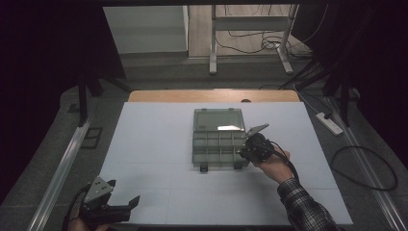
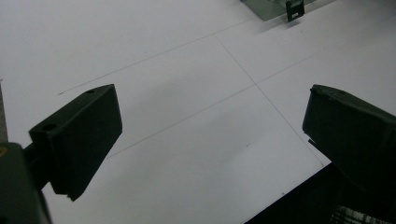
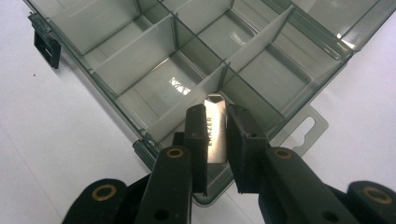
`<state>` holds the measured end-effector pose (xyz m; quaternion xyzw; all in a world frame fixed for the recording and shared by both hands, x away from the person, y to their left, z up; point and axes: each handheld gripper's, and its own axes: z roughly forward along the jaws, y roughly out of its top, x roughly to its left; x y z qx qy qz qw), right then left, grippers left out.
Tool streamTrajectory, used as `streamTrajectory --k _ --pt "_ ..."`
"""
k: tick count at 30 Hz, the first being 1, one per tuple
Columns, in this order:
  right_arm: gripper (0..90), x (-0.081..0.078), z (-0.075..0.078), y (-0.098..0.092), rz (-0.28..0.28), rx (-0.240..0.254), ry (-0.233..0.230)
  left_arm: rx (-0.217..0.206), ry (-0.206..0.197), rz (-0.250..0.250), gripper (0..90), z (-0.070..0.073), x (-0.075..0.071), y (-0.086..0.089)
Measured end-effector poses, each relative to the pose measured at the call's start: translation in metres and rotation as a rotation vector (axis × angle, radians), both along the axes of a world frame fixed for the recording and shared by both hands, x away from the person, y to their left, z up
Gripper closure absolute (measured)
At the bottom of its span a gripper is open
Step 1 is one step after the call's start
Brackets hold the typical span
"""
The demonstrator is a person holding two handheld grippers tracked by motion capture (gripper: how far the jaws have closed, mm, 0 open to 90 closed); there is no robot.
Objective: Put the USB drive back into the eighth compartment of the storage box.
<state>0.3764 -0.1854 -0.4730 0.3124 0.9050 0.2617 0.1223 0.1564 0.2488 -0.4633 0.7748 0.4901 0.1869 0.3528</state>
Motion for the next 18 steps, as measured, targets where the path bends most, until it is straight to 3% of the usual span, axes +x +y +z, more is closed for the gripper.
streamTrajectory --k 18 --pt "53.2 -0.008 0.01 -0.002 -0.006 0.065 -0.02 0.002 -0.002 0.0 5.0 0.0 0.0 0.0"
